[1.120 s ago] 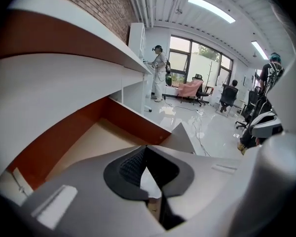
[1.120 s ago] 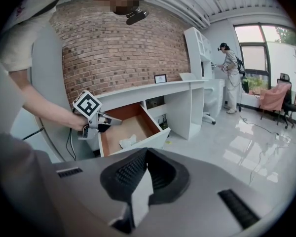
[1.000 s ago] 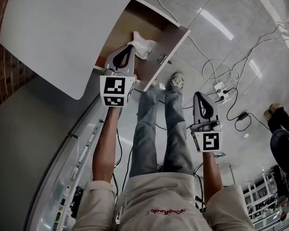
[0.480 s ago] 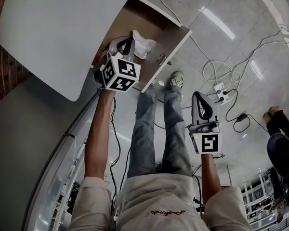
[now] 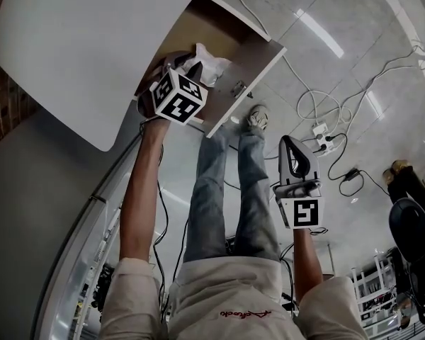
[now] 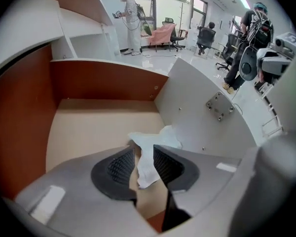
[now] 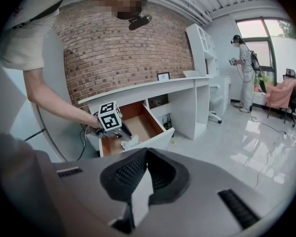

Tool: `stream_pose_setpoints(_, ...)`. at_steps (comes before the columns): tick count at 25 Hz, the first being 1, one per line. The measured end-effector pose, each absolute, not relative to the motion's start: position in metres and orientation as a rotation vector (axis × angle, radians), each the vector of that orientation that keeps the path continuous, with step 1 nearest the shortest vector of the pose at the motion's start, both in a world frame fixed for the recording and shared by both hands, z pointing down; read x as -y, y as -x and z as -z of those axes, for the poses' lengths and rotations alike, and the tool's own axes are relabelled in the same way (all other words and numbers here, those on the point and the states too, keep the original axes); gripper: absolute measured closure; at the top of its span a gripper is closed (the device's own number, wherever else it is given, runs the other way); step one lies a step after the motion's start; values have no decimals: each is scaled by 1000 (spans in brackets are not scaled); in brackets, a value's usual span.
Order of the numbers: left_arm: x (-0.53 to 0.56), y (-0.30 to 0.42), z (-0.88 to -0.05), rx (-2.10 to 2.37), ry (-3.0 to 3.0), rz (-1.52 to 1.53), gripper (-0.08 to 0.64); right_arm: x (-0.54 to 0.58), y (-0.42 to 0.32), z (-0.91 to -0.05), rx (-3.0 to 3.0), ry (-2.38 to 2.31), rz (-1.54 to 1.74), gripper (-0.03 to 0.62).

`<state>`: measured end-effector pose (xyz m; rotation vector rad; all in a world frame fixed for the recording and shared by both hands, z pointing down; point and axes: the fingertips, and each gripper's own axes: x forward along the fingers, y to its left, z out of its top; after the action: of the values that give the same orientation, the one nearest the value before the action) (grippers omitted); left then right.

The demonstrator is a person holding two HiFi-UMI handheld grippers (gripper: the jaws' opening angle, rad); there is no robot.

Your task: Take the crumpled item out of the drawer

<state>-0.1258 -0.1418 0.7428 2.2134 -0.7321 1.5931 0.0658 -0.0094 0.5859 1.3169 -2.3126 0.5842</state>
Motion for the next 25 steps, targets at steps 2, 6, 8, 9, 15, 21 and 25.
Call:
stream_pose_setpoints(2,141,124,-749,713,-2200,-1601,454,10,-65,-587,2311,-1313,-591,580)
stream_pose_setpoints(6,148,123,-756,737,-2189,-1605,454,13,-64,-587,2314,-1305,-590,580)
stream_pose_setpoints(8,149,123,-759,737,-2171,-1587,454,15,-64,-588,2314,-1310,-599,580)
stream_pose_setpoints(9,149,123,-762,733,-2156,-1583,454,15,-64,-588,2313,-1310,-603,580)
stream_pose_setpoints(15,147,126,-768,717,-2110,-1568,470,18,-63,-586,2317,-1300,-595,580)
stream_pose_setpoints(21,146,123,-766,700,-2116,-1553,513,18,-61,-586,2318,-1292,-595,580)
stream_pose_setpoints(25,145,120,-762,724,-2143,-1556,543,18,-61,-586,2320,-1291,-591,580)
